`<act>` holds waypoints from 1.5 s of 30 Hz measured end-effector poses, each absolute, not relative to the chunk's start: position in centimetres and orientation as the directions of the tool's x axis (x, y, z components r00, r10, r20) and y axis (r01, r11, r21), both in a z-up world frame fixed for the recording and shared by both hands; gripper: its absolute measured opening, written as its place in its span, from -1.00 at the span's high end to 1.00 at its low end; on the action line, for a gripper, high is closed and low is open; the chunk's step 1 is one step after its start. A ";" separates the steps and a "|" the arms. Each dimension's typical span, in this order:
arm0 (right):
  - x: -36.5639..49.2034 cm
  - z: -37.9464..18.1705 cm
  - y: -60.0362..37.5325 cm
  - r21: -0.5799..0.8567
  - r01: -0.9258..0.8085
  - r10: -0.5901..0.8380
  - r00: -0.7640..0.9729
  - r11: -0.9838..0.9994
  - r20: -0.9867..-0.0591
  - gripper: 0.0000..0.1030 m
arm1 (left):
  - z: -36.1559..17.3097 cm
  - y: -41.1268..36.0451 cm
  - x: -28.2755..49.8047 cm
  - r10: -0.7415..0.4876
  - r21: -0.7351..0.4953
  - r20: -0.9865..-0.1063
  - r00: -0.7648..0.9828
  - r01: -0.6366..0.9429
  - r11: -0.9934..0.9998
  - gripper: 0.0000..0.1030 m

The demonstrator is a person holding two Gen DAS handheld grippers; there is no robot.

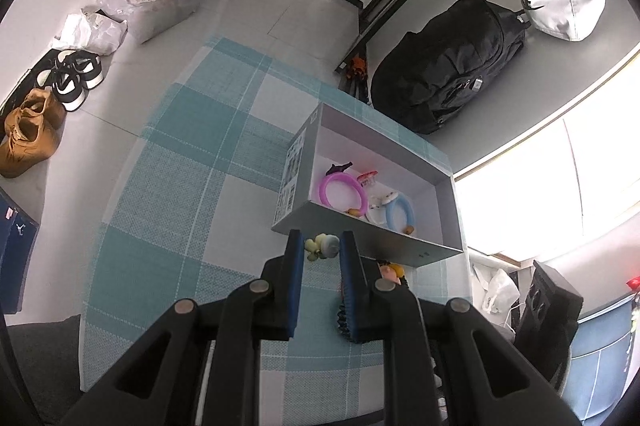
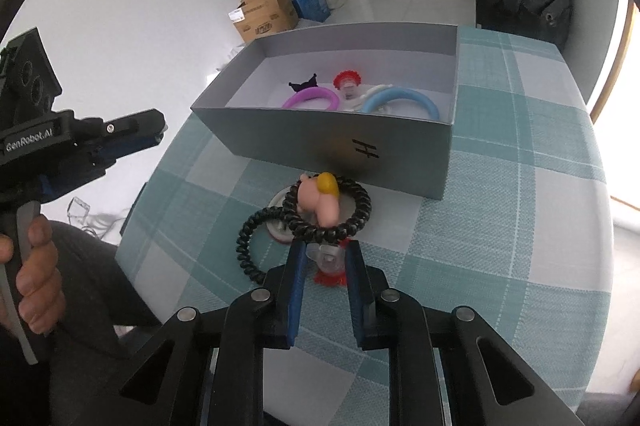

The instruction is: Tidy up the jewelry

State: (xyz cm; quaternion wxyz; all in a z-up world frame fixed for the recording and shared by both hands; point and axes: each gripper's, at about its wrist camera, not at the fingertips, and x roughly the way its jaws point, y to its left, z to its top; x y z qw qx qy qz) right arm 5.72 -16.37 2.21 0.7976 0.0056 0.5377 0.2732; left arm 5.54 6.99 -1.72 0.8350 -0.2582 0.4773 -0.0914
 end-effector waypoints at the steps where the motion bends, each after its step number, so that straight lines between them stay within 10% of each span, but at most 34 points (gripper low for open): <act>1: 5.7 2.3 -16.5 0.307 -0.427 0.445 0.273 0.851 -0.853 0.64 | -1.7 6.9 5.5 -0.397 -0.516 -0.750 0.528 -0.093 0.851 0.74; 45: 12.6 9.2 -17.5 0.474 -0.395 0.611 0.394 0.787 -0.687 0.64 | 0.3 2.5 9.4 -0.402 -0.474 -0.706 0.583 0.032 0.880 0.74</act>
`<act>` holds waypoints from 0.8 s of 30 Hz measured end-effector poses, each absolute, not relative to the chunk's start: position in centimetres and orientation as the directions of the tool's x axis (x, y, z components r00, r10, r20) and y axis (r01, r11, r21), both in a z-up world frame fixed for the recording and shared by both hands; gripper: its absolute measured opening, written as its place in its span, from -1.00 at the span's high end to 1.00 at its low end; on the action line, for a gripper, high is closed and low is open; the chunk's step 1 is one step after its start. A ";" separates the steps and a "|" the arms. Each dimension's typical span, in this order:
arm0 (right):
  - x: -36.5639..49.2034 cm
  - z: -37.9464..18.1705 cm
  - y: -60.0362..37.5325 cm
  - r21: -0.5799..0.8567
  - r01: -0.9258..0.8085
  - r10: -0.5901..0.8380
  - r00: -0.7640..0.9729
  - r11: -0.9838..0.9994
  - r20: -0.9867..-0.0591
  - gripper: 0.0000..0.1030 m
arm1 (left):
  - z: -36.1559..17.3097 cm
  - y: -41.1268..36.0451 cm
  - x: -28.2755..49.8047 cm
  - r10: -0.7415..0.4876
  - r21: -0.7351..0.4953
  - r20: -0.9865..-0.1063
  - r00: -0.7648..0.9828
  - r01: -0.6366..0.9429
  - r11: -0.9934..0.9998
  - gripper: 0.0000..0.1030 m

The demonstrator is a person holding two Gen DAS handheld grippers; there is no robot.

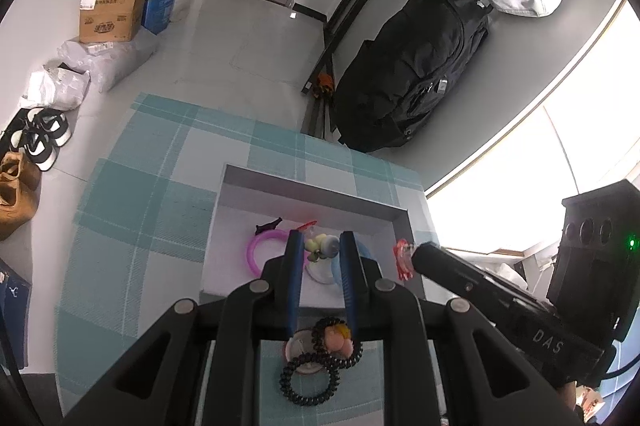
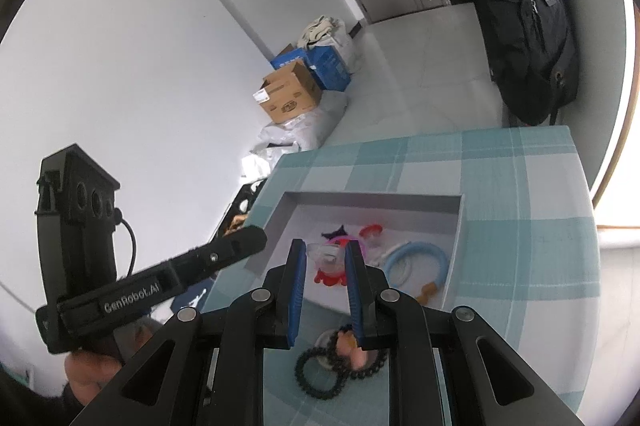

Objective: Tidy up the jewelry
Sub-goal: 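Lower the white flower charm into the box with the left tool while the right tool lowers its item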

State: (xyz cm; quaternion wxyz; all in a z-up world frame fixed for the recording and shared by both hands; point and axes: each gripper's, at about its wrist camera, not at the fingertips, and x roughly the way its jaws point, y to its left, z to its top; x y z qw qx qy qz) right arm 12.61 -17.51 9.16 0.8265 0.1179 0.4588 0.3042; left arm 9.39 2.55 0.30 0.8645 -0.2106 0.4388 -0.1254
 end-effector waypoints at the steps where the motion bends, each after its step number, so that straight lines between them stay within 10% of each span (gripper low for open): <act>1: 12.8 9.1 -17.5 0.474 -0.395 0.611 0.394 0.787 -0.687 0.64 | 0.2 2.6 9.6 -0.401 -0.473 -0.708 0.581 0.032 0.881 0.74; 24: 14.9 6.3 -18.0 0.492 -0.315 0.581 0.342 0.811 -0.738 0.60 | -1.6 1.9 12.1 -0.391 -0.470 -0.766 0.511 -0.030 0.882 0.73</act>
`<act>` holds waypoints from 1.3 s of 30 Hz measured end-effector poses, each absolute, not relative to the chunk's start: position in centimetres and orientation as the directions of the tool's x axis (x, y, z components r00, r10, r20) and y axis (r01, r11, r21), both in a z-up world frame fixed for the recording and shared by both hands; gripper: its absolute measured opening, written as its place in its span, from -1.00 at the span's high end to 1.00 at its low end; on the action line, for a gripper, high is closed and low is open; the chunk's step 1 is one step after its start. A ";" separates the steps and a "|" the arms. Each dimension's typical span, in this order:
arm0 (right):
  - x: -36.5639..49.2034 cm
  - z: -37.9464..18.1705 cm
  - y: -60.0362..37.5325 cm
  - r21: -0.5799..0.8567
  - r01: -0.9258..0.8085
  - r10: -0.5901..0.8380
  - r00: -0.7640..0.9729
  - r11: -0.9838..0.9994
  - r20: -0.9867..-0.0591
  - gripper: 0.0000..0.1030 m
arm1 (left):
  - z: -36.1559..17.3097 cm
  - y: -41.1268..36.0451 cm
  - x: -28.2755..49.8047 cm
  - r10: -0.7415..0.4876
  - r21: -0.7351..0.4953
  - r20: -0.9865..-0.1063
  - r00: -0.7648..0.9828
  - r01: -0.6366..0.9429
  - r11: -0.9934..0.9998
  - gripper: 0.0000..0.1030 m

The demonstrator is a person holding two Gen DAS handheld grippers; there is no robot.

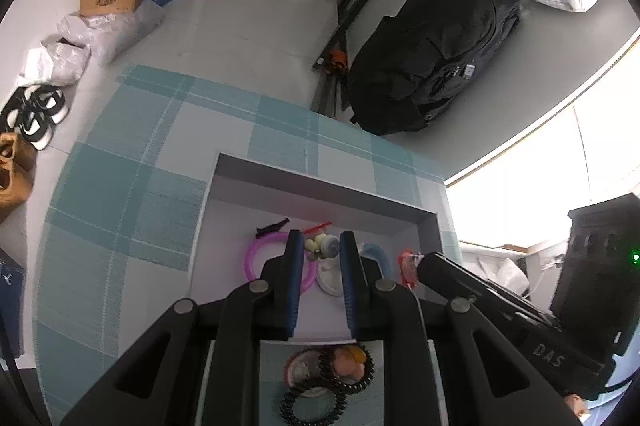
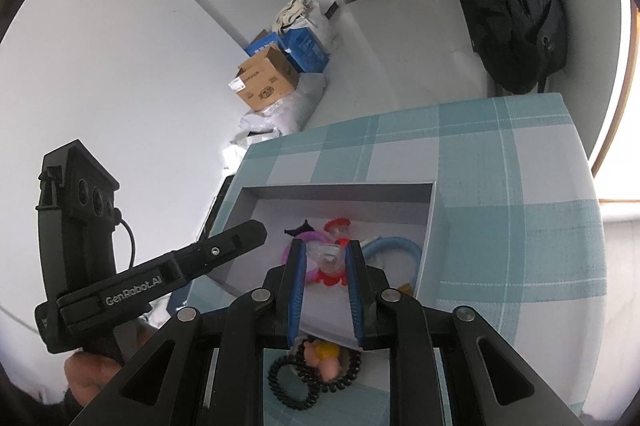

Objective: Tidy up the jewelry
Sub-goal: 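Lower the white flower charm into the box with the left tool while the right tool lowers its item, then open both tools and withdraw them from the box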

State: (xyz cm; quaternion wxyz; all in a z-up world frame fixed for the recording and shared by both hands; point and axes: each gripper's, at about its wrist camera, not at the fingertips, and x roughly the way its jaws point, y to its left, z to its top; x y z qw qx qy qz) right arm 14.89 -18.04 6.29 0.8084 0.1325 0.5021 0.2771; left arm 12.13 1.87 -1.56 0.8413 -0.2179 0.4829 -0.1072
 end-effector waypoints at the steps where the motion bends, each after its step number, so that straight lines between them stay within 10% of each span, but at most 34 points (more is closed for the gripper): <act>1: 14.9 6.4 -18.1 0.484 -0.315 0.574 0.353 0.816 -0.739 0.58 | -1.6 1.9 12.2 -0.396 -0.474 -0.769 0.501 -0.032 0.880 0.73; 6: 14.6 7.3 -18.6 0.489 -0.323 0.584 0.388 0.811 -0.713 0.11 | -1.6 2.6 12.0 -0.435 -0.535 -0.744 0.507 -0.061 0.843 -0.30; 8: 14.4 7.9 -19.0 0.488 -0.325 0.586 0.412 0.810 -0.698 -0.19 | -1.2 2.8 11.7 -0.446 -0.551 -0.726 0.525 -0.056 0.832 -0.32; 23: 13.1 9.7 -21.5 0.429 -0.296 0.521 0.515 0.853 -0.681 -0.74 | -0.4 2.6 10.0 -0.375 -0.473 -0.737 0.562 -0.034 0.880 -0.34; 39: 10.4 9.9 -22.4 0.375 -0.304 0.483 0.548 0.876 -0.683 -0.95 | 0.0 2.1 6.2 -0.355 -0.436 -0.736 0.577 -0.002 0.900 -0.36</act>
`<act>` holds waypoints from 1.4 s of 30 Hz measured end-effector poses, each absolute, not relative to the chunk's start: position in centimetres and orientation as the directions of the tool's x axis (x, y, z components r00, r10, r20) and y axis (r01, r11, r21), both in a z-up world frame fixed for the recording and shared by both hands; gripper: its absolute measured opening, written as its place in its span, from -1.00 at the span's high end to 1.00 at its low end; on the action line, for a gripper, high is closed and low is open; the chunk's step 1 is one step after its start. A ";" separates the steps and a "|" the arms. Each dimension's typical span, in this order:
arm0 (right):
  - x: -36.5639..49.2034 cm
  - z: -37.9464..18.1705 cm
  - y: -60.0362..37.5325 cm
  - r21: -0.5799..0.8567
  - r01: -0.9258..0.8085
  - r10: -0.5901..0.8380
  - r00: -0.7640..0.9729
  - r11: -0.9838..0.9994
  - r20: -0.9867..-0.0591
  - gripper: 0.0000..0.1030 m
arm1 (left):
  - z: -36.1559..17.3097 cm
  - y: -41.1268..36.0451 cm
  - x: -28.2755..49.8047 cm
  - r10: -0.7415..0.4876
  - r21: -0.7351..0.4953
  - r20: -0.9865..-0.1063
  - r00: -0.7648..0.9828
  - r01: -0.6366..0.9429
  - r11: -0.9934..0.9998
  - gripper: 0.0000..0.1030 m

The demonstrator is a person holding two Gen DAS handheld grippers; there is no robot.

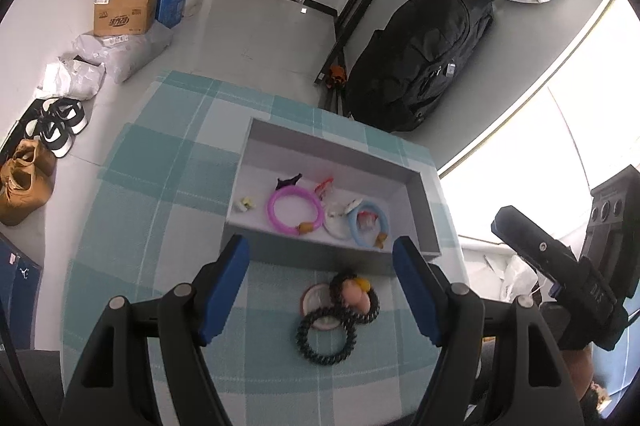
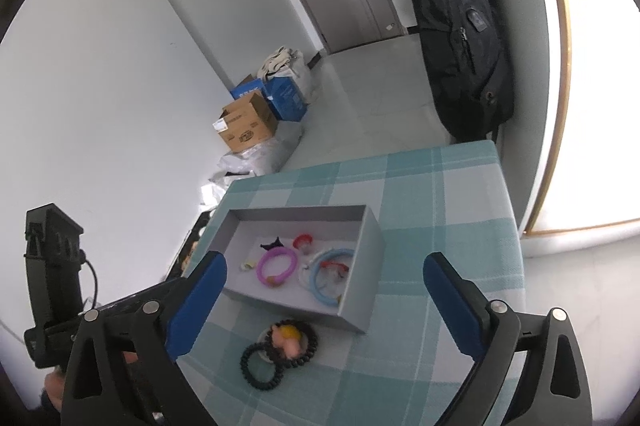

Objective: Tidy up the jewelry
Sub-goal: 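Open both tools and withdraw them from the box, then grasp the black beaded bracelet with the right tool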

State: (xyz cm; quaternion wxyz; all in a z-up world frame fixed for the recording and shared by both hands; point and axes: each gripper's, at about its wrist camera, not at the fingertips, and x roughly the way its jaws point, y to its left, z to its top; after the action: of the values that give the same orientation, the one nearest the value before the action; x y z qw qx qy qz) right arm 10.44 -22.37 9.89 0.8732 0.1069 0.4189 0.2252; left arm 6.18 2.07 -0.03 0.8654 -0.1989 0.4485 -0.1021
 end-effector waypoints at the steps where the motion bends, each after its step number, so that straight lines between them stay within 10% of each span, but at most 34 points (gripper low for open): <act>1: 10.2 9.9 -22.5 0.374 -0.301 0.480 0.549 0.877 -0.684 -0.96 | -0.1 2.1 6.0 -0.352 -0.435 -0.736 0.578 -0.005 0.900 -0.37; 24: 6.5 4.6 -18.3 0.454 -0.339 0.552 0.300 0.824 -0.778 -0.95 | -2.7 5.6 4.9 -0.309 -0.448 -0.793 0.525 -0.159 0.880 -0.61; 42: 6.9 1.9 -13.2 0.233 -0.410 0.370 0.296 0.882 -0.881 -0.13 | -2.3 7.2 4.9 -0.426 -0.568 -0.734 0.529 -0.134 0.812 -0.78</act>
State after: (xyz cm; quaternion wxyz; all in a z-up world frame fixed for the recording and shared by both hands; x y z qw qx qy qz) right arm 6.86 -13.15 1.91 0.8046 -0.0185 0.5416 0.2426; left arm 4.87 7.23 -2.30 0.8236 -0.2933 0.4773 -0.0888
